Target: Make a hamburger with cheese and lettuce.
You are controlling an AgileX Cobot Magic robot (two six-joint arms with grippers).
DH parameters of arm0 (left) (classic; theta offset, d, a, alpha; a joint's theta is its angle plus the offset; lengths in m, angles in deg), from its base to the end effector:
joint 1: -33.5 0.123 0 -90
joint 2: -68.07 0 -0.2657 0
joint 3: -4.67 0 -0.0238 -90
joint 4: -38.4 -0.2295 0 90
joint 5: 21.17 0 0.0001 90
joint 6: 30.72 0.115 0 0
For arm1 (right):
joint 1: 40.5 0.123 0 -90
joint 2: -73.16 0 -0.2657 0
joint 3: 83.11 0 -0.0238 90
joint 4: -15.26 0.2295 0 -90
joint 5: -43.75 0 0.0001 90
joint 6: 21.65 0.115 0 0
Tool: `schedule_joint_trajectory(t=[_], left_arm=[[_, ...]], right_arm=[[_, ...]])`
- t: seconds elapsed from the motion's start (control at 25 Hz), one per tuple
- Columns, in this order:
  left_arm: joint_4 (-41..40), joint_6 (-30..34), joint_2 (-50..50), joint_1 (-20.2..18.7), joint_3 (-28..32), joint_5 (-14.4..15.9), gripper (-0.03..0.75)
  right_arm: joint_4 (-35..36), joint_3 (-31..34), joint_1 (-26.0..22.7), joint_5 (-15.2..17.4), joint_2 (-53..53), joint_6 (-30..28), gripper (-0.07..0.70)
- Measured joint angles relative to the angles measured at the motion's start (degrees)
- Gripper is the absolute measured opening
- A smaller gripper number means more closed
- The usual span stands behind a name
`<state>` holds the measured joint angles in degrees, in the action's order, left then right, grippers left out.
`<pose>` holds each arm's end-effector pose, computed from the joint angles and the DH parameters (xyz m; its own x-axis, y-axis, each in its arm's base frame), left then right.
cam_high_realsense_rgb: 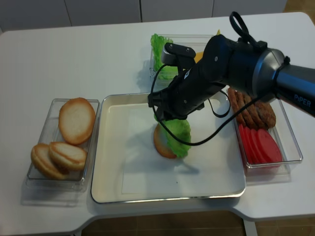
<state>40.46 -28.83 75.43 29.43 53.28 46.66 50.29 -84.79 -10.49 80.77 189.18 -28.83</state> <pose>0.0085 -0.0044 0.2412 -0.5527 0.0588 -0.8313 0.1093 0.9940 -0.0024 0.3227 0.2324 0.1993 -0.9047 -0.1156 -0.4102 -0.3203 0.8194 0.4754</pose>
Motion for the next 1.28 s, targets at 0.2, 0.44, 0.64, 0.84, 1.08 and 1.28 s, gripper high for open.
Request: schedule_joint_trajectory(t=[0.2,0.44,0.64,0.84,1.08,1.28], left_arm=[[0.0,0.0,0.0,0.0,0.0,0.0,0.342],[0.0,0.0,0.0,0.0,0.0,0.0,0.342],[0.0,0.0,0.0,0.0,0.0,0.0,0.342],[0.0,0.0,0.0,0.0,0.0,0.0,0.342],[0.0,0.0,0.0,0.0,0.0,0.0,0.342],[0.0,0.0,0.0,0.0,0.0,0.0,0.342]], right_arm=[[0.4,0.0,0.0,0.0,0.0,0.0,0.314],[0.5,0.0,0.0,0.1,-0.5,0.0,0.361],[-1.4,0.0,0.0,0.5,-3.7,0.0,0.365],[-8.4,0.0,0.0,4.2,-8.0,4.5,0.365],[-19.6,0.0,0.0,12.7,-13.3,8.3,0.365],[-23.9,0.0,0.0,19.6,-17.2,8.6,0.365]])
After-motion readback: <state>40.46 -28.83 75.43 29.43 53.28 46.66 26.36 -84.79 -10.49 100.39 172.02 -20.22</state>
